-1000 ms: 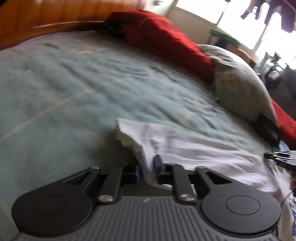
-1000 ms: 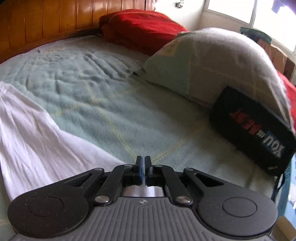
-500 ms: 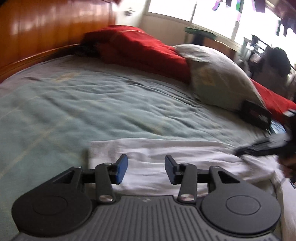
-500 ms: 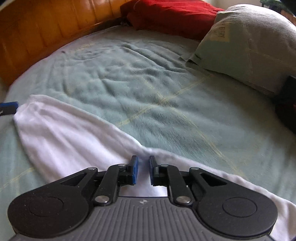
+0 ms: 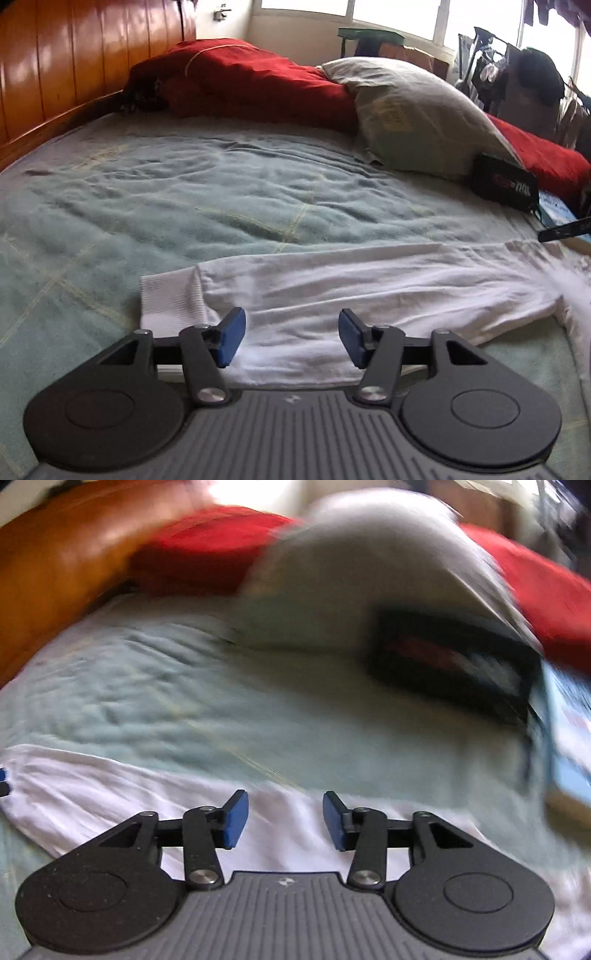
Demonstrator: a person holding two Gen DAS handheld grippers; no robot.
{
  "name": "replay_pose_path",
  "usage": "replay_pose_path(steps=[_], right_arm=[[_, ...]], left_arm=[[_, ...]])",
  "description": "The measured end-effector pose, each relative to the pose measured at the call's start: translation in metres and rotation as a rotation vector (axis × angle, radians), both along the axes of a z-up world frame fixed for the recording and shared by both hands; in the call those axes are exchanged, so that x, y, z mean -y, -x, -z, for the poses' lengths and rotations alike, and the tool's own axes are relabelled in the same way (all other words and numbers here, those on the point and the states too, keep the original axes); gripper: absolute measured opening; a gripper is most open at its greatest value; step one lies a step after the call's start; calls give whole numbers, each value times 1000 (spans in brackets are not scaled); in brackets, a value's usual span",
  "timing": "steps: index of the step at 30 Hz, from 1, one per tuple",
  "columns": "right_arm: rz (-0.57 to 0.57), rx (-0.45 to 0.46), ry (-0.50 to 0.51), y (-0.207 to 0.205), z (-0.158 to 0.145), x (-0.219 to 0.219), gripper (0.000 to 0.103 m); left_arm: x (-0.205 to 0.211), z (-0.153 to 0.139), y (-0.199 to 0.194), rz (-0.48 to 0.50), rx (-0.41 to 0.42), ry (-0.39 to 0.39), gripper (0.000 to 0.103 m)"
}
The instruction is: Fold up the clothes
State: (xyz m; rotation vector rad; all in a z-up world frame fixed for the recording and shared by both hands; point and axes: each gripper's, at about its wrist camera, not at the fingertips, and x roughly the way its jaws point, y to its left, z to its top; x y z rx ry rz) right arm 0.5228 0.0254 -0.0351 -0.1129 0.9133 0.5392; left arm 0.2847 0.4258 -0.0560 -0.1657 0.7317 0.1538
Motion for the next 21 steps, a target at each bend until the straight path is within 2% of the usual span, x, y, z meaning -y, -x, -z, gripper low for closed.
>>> replay_pose_path(steps=[3,5,6,8,11,15,18,21], right_arm=[[71,-34,46,-11,27,11,52],[84,-2,41,-17,38,7,61],[86,30,61,-20,39,-1,64],[93,84,101,-25,41,-16,75],[102,113,116,-33,41,-23,80],[105,57,54,-23,14,-6,80],[37,38,52,11,-14,13,84],[-27,64,72,60,-37,32,93]], left_arm=[[4,12,-6,-10,-21,-18,58],[6,14,-6,-9,-17,-34,62],[7,14,-6,-9,-20,-42,62],[9,14,-7,-10,-31,-66,63],[12,12,-9,-14,-49,-99,65],[18,-3,-8,-28,-75,-116,63],[42,-24,-9,50,-24,-98,67],[76,-36,-22,138,12,-81,71]])
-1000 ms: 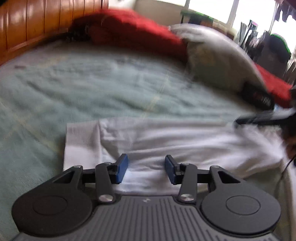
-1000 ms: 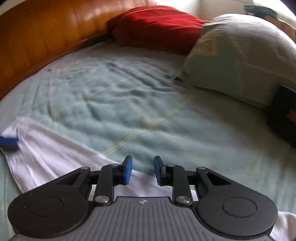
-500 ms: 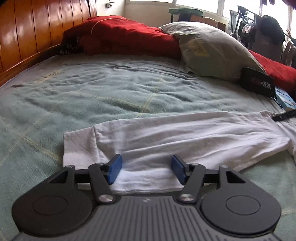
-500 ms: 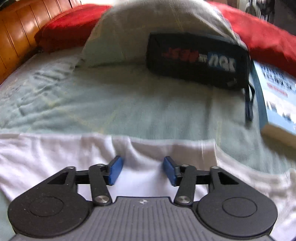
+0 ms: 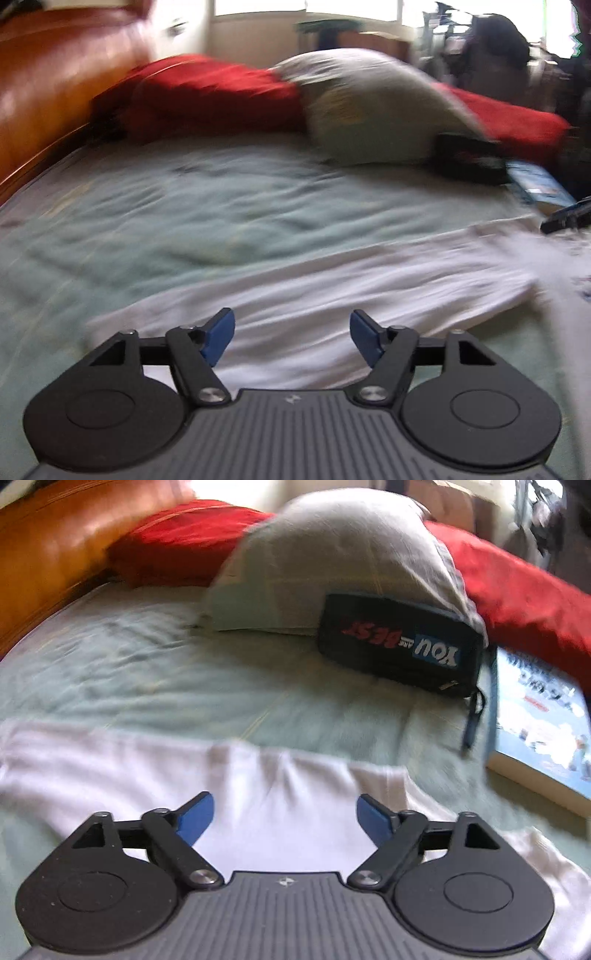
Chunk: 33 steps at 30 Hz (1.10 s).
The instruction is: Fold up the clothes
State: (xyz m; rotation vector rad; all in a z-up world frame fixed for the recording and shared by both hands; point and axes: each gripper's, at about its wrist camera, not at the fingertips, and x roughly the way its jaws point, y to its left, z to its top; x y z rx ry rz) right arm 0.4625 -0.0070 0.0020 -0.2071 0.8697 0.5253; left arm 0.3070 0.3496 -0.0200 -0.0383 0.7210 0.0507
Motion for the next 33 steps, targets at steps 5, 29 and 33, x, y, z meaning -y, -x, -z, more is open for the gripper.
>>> replay_pose_path(steps=[5,29,33], right_arm=[[-9,-10,13,84,-8,31,96],[163,87,29,217,37,88,103],[147,82,27,221,43,90,103]], left_arm=[[53,19,-40,67,-23,7,72],[121,39,-74,98,-14,26,79],[117,61,-56,110,-22,5,80]])
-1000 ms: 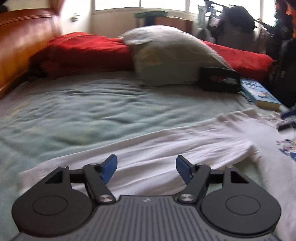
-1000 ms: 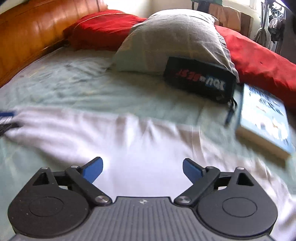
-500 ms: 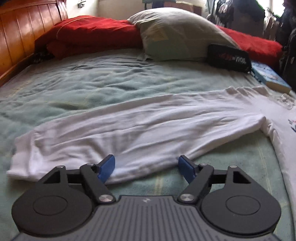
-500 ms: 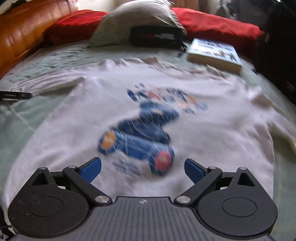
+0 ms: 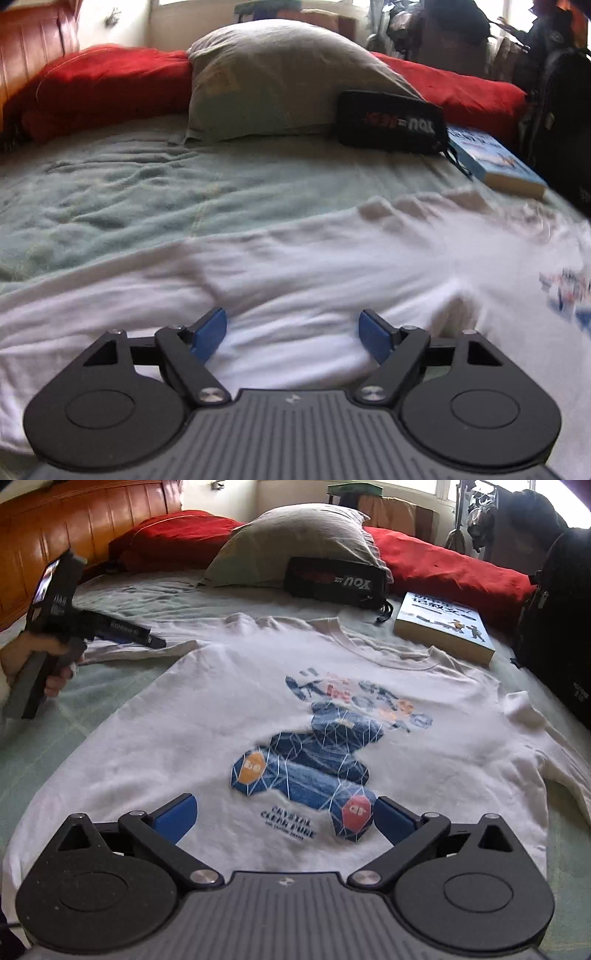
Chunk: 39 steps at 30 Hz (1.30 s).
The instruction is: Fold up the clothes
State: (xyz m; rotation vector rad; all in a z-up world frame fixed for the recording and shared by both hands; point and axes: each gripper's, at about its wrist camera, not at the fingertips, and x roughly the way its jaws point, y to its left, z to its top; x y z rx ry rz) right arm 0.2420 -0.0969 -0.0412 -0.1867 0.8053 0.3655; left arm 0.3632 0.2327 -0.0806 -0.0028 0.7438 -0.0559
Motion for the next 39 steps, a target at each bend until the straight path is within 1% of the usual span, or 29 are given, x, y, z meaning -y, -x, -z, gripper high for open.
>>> replay_pose_path(steps=[2,3,5,6,7,9,11,13,15,17,18,20,22,26,27,29,30,32,34,36,37,39], right_arm=[[1,-10,-6,0,4,4,103],[5,-17,-15,0,6,7,103],[22,-32,-38,0,9,13,103],[32,-38,-51,0,10,17,103],[38,-43,-64,2,11,20,103],[42,-45,-83,6,9,26,103],[42,-39,-84,11,7,30,103],[42,-23,-77,17,3,35,103],[46,-8,-76,22,-2,41,103],[53,1,-85,27,-5,48,103],[57,3,-88,28,-6,52,103],[65,3,-92,31,-6,60,103],[77,3,-95,34,-5,68,103],[105,-8,-115,38,-1,82,103],[111,-11,-118,40,-1,86,103],[121,-14,-120,44,0,92,103],[121,-13,-113,47,-1,95,103],[101,-1,-104,53,-1,102,103],[58,16,-114,61,0,108,103],[0,26,-148,67,6,116,103],[-20,21,-161,70,11,119,103],[-17,0,-159,75,24,124,103]], left_arm=[[-3,-2,13,-7,-5,-56,81],[-5,-6,16,-22,-20,-68,81],[-8,-17,17,-66,-59,-66,81],[-7,-24,18,-83,-66,-63,76],[-1,-32,19,-77,-51,-58,76],[18,-45,18,-11,-6,-25,79],[43,-51,13,62,12,6,80],[67,-47,3,113,13,13,80],[84,-36,-7,129,-8,5,80],[92,-21,-13,115,-42,-33,80],[96,-14,-16,108,-59,-51,82],[94,-5,-8,120,-37,-82,82],[91,-6,8,126,-15,-136,82],[92,-13,34,148,-12,-292,82],[93,-18,40,145,-7,-300,81],[94,-33,51,139,11,-283,81],[97,-41,57,152,25,-257,81],[110,-59,71,211,58,-174,81],[129,-69,88,307,74,-90,82],[151,-69,105,403,67,-21,82],[160,-65,113,431,57,-8,82],[175,-54,131,460,38,-1,82]])
